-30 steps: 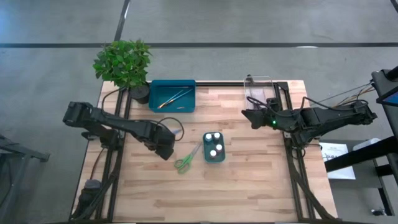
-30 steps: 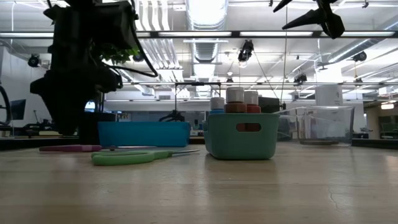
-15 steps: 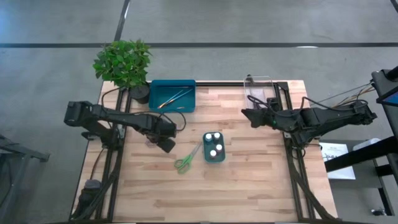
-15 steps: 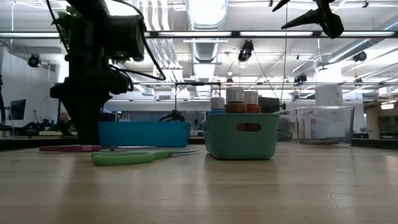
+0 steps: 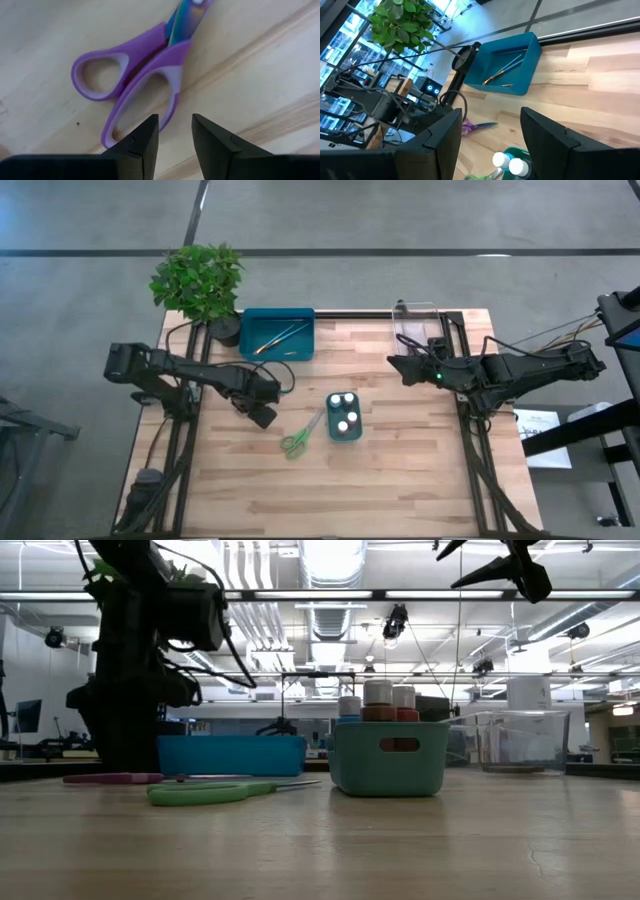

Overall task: Pick & Place Paint Supplies
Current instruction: Put the left violet scissors into the transparent bin

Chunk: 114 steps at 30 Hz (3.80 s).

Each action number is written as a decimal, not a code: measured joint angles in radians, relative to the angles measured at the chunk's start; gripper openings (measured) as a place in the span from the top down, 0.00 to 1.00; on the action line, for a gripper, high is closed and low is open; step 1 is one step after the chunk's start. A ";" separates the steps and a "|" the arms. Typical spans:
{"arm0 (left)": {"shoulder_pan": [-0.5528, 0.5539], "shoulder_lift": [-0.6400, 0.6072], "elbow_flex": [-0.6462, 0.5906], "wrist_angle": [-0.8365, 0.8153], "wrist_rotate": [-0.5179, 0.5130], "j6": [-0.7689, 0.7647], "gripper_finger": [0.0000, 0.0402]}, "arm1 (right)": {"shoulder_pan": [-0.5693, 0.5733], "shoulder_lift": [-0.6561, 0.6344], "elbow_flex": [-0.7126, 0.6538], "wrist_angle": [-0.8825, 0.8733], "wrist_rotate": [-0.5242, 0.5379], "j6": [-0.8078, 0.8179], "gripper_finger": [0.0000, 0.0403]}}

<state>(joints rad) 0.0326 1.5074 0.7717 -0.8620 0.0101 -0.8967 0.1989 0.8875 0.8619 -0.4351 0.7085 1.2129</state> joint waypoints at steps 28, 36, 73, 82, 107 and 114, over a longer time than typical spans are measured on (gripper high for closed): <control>0.023 -0.005 -0.102 0.168 0.018 0.007 0.76 | 0.000 0.000 0.000 -0.001 0.001 0.007 0.51; 0.023 -0.005 -0.105 0.162 0.011 0.011 0.95 | 0.000 0.000 0.000 -0.001 0.001 0.007 0.51; -0.259 -0.063 0.306 0.268 -0.145 -0.126 0.97 | 0.085 -0.001 0.000 0.141 0.063 -0.079 0.51; -0.265 -0.056 0.459 0.266 -0.383 -0.125 0.97 | 0.085 0.016 0.000 0.236 0.107 -0.138 0.51; -0.199 0.068 0.606 0.184 -0.359 -0.068 0.97 | -0.023 0.499 0.526 -0.101 0.012 -0.167 0.25; -0.198 0.066 0.606 0.185 -0.370 -0.053 0.97 | -0.053 0.603 0.585 -0.171 -0.055 -0.121 0.24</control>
<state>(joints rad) -0.1654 1.5734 1.3773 -0.6769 -0.3595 -0.9493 0.1461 1.4905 1.4471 -0.6064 0.6540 1.0915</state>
